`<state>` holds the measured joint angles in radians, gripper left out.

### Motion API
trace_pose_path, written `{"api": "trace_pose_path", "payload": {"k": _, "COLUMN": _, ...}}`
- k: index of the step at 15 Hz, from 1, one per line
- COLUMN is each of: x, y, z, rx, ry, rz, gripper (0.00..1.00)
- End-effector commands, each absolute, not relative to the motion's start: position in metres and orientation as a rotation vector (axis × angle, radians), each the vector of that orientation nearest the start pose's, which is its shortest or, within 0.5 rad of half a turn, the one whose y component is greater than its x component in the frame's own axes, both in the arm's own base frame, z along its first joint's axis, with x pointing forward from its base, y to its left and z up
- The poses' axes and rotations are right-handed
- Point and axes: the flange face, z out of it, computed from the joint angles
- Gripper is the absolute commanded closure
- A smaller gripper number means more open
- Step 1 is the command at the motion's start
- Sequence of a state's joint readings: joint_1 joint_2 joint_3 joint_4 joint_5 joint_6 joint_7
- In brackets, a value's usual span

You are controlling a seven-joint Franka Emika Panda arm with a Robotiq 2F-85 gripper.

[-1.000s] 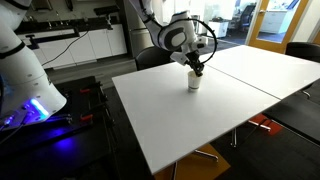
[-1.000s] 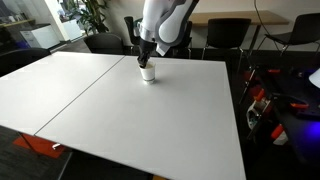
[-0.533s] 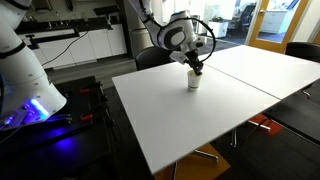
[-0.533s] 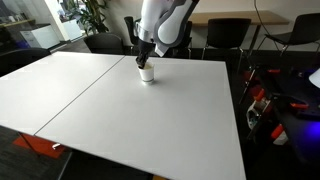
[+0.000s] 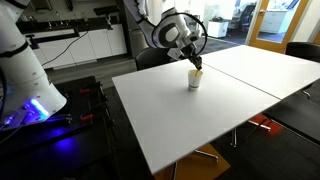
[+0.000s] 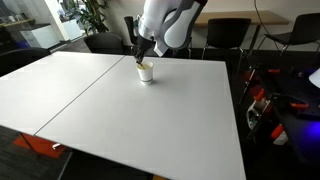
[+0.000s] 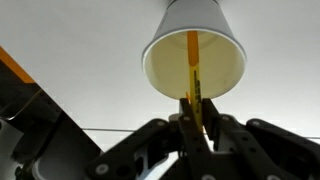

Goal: Put the pen on the table

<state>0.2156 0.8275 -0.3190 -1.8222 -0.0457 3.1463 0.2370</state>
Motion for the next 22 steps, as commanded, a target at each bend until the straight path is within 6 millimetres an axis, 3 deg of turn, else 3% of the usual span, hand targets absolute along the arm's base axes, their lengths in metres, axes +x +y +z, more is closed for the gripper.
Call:
{"api": "trace_pose_path", "payload": {"k": 1, "x": 0.649, "y": -0.031, "z": 0.181, "rx": -3.190, "ry": 0.276, "rz": -0.960, "gripper": 0.96}}
{"api": "trace_pose_path", "payload": {"k": 9, "x": 0.607, "y": -0.011, "z": 0.222, "rx": -3.226, "ry": 0.320, "rz": -1.162, "gripper": 0.96}}
{"api": "trace_pose_path", "payload": {"k": 14, "x": 0.592, "y": 0.006, "z": 0.242, "rx": -3.196, "ry": 0.313, "rz": -1.286, "gripper": 0.96}}
{"api": "trace_pose_path", "payload": {"k": 22, "x": 0.586, "y": 0.033, "z": 0.274, "rx": -3.038, "ry": 0.117, "rz": -1.424, "gripper": 0.96}}
